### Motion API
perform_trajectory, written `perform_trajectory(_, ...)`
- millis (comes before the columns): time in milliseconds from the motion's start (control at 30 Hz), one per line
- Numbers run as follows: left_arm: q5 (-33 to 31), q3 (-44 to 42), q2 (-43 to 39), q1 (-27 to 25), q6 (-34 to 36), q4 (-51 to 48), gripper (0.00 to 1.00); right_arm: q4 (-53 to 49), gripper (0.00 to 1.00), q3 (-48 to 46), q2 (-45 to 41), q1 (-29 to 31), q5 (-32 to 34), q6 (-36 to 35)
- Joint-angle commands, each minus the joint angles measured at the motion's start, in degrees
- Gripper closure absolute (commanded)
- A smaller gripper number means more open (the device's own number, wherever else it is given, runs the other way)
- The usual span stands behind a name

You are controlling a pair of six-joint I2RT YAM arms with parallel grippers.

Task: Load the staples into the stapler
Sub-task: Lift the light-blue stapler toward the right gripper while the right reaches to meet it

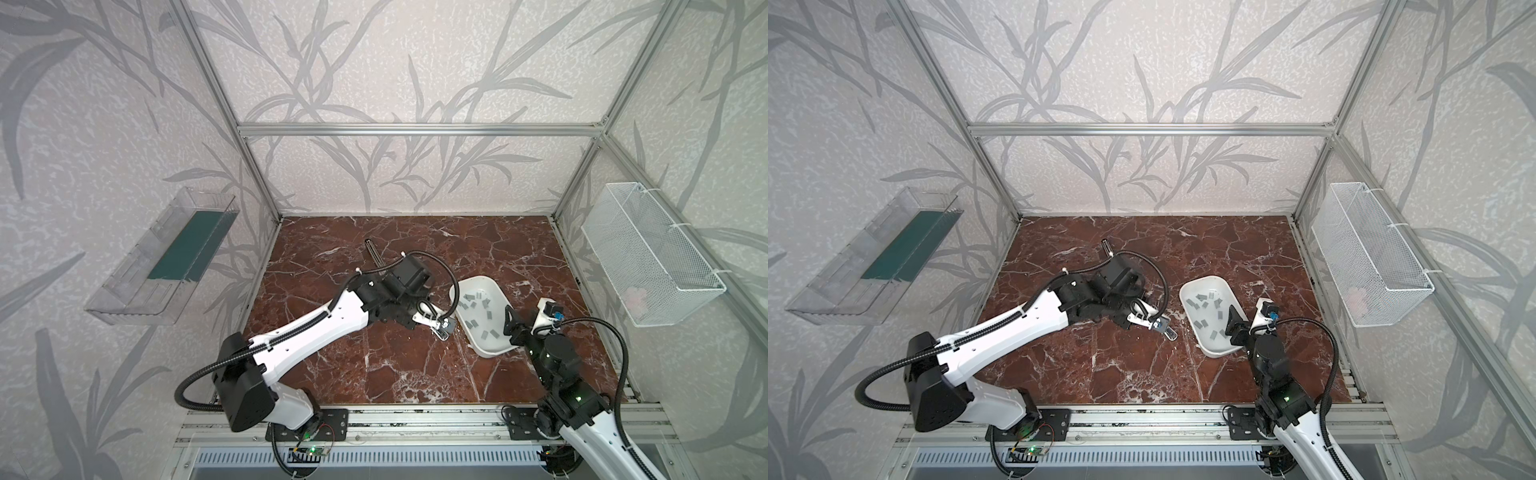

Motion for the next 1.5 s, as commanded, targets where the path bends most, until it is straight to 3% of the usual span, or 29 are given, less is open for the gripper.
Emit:
perform_trajectory(0,-5.4,-9.41,-6.72,-0.8,-13.03,3.92,1.0,4.63,0.25,0.36,3.1,-0.12,-2.82,-1.22)
perform_trajectory(100,-0.58,-13.61,-13.09,1.07,-16.74,14.89,1.0,-0.67,0.3,6.52,9.25,-0.07,-9.61,2.76)
perform_trajectory(167,3.77,-13.86,-14.36,3.58,-19.17,17.47,1.0,-2.61,0.36,11.2,13.44,0.22,-21.38,7.23)
perform_trajectory(267,5.49,-15.41,-14.98,4.16,-20.31,19.25,1.0,6.54,0.38,11.03,16.97,4.0,-32.66,17.56)
perform_trajectory(367,6.34,-16.59,-15.53,2.72,-20.73,19.93,1.0,14.29,0.38,9.24,17.48,14.55,-28.22,22.12)
perform_trajectory(467,5.26,-16.89,-16.1,1.67,-19.42,19.23,1.0,15.56,0.38,10.76,19.46,26.12,-19.61,20.53)
perform_trajectory(533,5.7,-17.1,-16.69,1.58,-19.18,19.31,1.0,17.95,0.37,12.13,22.7,29.85,-18.92,19.64)
perform_trajectory(667,7.25,-17.54,-17.36,1.11,-18.12,19.01,1.0,22.42,0.39,15.61,31.24,30.54,-22.68,20.08)
perform_trajectory(800,8.98,-18.53,-17.82,0.68,-16.69,19.74,1.0,22.02,0.46,18.79,36.71,30.53,-22.67,19.94)
perform_trajectory(1000,9.67,-18.86,-18.09,0.11,-16.08,19.88,1.0,25.26,0.48,16.09,36.07,30.54,-17.66,20.64)
perform_trajectory(1467,8.97,-19.4,-18.15,-0.53,-14.53,19.93,1.0,23.68,0.5,17.74,38.24,31.24,-21.62,21.57)
